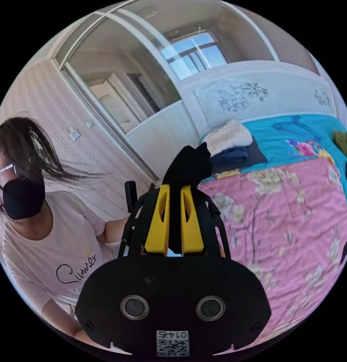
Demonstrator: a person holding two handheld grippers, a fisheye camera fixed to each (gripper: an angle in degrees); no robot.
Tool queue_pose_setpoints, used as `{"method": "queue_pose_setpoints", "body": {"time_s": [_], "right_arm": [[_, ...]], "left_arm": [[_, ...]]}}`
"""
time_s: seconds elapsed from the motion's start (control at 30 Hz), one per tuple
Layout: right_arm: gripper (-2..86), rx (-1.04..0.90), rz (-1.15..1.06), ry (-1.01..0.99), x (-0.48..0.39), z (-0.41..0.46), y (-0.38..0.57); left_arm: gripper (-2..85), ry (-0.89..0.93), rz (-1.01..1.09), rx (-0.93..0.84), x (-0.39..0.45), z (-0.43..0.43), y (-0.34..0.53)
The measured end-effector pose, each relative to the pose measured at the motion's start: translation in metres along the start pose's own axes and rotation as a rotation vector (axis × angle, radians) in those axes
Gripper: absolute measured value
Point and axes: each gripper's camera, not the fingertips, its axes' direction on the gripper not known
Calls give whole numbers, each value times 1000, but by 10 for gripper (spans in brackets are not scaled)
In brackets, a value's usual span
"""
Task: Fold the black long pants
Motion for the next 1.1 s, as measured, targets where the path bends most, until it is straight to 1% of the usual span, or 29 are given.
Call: {"method": "queue_pose_setpoints", "body": {"time_s": [0.03,0.07,0.1,0.13,0.17,0.2,0.23,0.27,0.3,0.33,0.37,0.4,0.47,0.5,0.57,0.6,0.63,0.67,0.7,0.73,0.77,0.8,0.87,0.9,0.93,0.97,1.0,1.03,1.1], "right_arm": [[42,-27,-77,-32,-8,12,-39],[44,-37,-139,-44,-14,22,-77],[46,-36,-167,-31,-15,27,-96],[50,-34,-203,17,-14,38,-132],[54,-47,-205,57,-5,50,-168],[57,-61,-183,90,1,58,-185],[60,-78,-114,171,19,71,-210],[61,-85,-35,255,38,83,-223],[60,-94,15,296,48,88,-225],[60,-125,91,346,65,96,-221],[61,-142,106,354,75,100,-207],[62,-141,108,356,78,100,-198],[66,-141,140,333,87,91,-146],[66,-134,152,312,88,85,-130],[65,-69,199,212,80,52,-52],[64,-48,214,193,75,41,-30],[63,-5,243,173,62,18,18],[63,35,297,182,46,-8,70],[63,54,330,195,37,-22,97],[63,97,415,241,15,-50,153],[63,143,512,312,-12,-78,212],[63,167,563,351,-27,-92,240],[63,260,773,525,-102,-142,352],[62,278,820,573,-123,-152,377],[61,288,901,680,-167,-168,424],[57,272,989,795,-208,-179,466],[55,253,1044,854,-227,-183,485],[51,229,1156,962,-263,-190,521],[51,260,1244,1050,-311,-200,565]], "left_arm": [[59,-28,15,48,-1,-8,-11],[61,-94,64,145,-1,-18,-33],[63,-166,109,231,-2,-19,-54],[64,-192,116,261,-4,-17,-64],[68,-208,77,295,-16,-5,-83],[71,-227,42,277,-29,13,-99],[72,-264,61,253,-34,24,-105],[75,-378,92,196,-44,53,-111],[78,-465,92,112,-60,84,-110],[80,-500,91,45,-70,101,-109],[85,-541,65,-126,-91,133,-102],[93,-537,32,-193,-105,146,-94],[99,-473,22,-162,-103,138,-91],[101,-452,11,-187,-97,133,-90],[102,-421,31,-196,-79,119,-83],[103,-394,78,-184,-60,105,-74],[102,-379,106,-185,-50,97,-68],[101,-347,173,-201,-24,83,-54],[98,-303,272,-218,8,70,-35],[97,-284,342,-228,27,64,-23],[87,-279,502,-247,65,53,4],[82,-300,686,-259,106,44,38],[81,-260,867,-300,165,35,88],[81,-171,919,-335,204,30,118],[82,-121,936,-348,224,28,132],[82,-31,969,-363,267,25,161],[84,54,997,-370,310,24,189],[85,96,1012,-372,332,24,203],[100,333,1009,-409,420,31,255]]}}
